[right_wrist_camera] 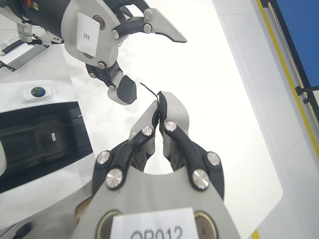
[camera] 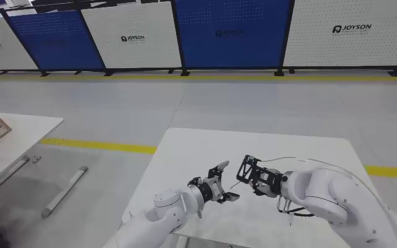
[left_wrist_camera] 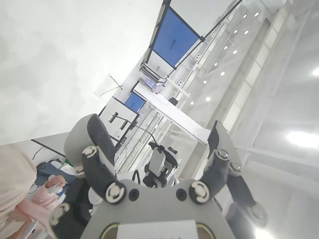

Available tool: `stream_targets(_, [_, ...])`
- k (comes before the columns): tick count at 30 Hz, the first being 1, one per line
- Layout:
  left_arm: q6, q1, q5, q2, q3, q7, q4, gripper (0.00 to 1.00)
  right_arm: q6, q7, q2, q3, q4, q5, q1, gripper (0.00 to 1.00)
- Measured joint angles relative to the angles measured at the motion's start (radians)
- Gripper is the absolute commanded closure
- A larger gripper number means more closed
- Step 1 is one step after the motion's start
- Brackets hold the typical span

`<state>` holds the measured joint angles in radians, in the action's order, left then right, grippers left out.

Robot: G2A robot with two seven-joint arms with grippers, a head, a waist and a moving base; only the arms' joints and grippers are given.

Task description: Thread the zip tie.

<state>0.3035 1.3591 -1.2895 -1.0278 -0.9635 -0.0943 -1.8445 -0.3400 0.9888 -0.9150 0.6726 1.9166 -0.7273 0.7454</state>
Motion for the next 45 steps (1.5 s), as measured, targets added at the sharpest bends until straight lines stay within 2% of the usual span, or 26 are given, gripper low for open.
stream_targets(2, [0.014, -0.003, -0.026, -0.002, -0.003, 0.016, 0.006, 0.00, 0.000, 0.000, 0.000, 0.000, 0.000, 0.000, 0.000, 1.00])
stream_targets(3, [0.015, -0.003, -0.027, -0.003, -0.005, 0.020, 0.006, 0.19, 0.000, 0.000, 0.000, 0.000, 0.000, 0.000, 0.000, 1.00])
stream_targets(4, [0.012, -0.001, -0.024, -0.004, -0.005, 0.023, 0.004, 0.54, 0.000, 0.000, 0.000, 0.000, 0.000, 0.000, 0.000, 1.00])
stream_targets(6, [0.009, 0.004, -0.020, -0.005, -0.006, 0.024, -0.002, 0.69, 0.000, 0.000, 0.000, 0.000, 0.000, 0.000, 0.000, 1.00])
stream_targets(7, [0.008, 0.008, -0.020, -0.005, -0.008, 0.024, -0.005, 0.83, 0.000, 0.000, 0.000, 0.000, 0.000, 0.000, 0.000, 1.00])
stream_targets(9, [0.013, 0.011, -0.029, -0.006, -0.011, 0.022, -0.007, 0.92, 0.000, 0.000, 0.000, 0.000, 0.000, 0.000, 0.000, 1.00])
stream_targets(10, [0.020, 0.010, -0.040, -0.007, -0.014, 0.018, -0.007, 1.00, 0.000, 0.000, 0.000, 0.000, 0.000, 0.000, 0.000, 1.00])
stream_targets(12, [0.031, 0.008, -0.057, -0.009, -0.016, 0.013, -0.005, 1.00, 0.000, 0.000, 0.000, 0.000, 0.000, 0.000, 0.000, 1.00])
stream_targets(14, [0.037, 0.003, -0.069, -0.011, -0.014, 0.008, -0.003, 0.84, 0.000, 0.000, 0.000, 0.000, 0.000, 0.000, 0.000, 1.00])
stream_targets(15, [0.037, 0.001, -0.071, -0.012, -0.010, 0.007, -0.001, 1.00, 0.000, 0.000, 0.000, 0.000, 0.000, 0.000, 0.000, 1.00])
stream_targets(25, [0.037, -0.044, -0.112, -0.009, 0.041, -0.020, 0.023, 1.00, 0.000, 0.000, 0.000, 0.000, 0.000, 0.000, 0.000, 1.00])
stream_targets(37, [0.037, -0.041, -0.099, 0.003, 0.046, -0.005, 0.014, 1.00, 0.000, 0.000, 0.000, 0.000, 0.000, 0.000, 0.000, 1.00])
stream_targets(38, [0.037, -0.039, -0.096, 0.004, 0.047, -0.004, 0.013, 0.88, 0.000, 0.000, 0.000, 0.000, 0.000, 0.000, 0.000, 1.00])
stream_targets(40, [0.037, -0.038, -0.088, 0.005, 0.051, -0.003, 0.011, 0.72, 0.000, 0.000, 0.000, 0.000, 0.000, 0.000, 0.000, 1.00])
stream_targets(41, [0.037, -0.038, -0.081, 0.007, 0.055, -0.001, 0.009, 0.58, 0.000, 0.000, 0.000, 0.000, 0.000, 0.000, 0.000, 1.00])
stream_targets(42, [0.037, -0.037, -0.077, 0.009, 0.057, 0.001, 0.008, 0.52, 0.000, 0.000, 0.000, 0.000, 0.000, 0.000, 0.000, 1.00])
stream_targets(44, [0.037, -0.036, -0.076, 0.012, 0.058, 0.007, 0.007, 0.53, 0.000, 0.000, 0.000, 0.000, 0.000, 0.000, 0.000, 1.00])
stream_targets(45, [0.037, -0.035, -0.079, 0.013, 0.057, 0.008, 0.006, 0.61, 0.000, 0.000, 0.000, 0.000, 0.000, 0.000, 0.000, 1.00])
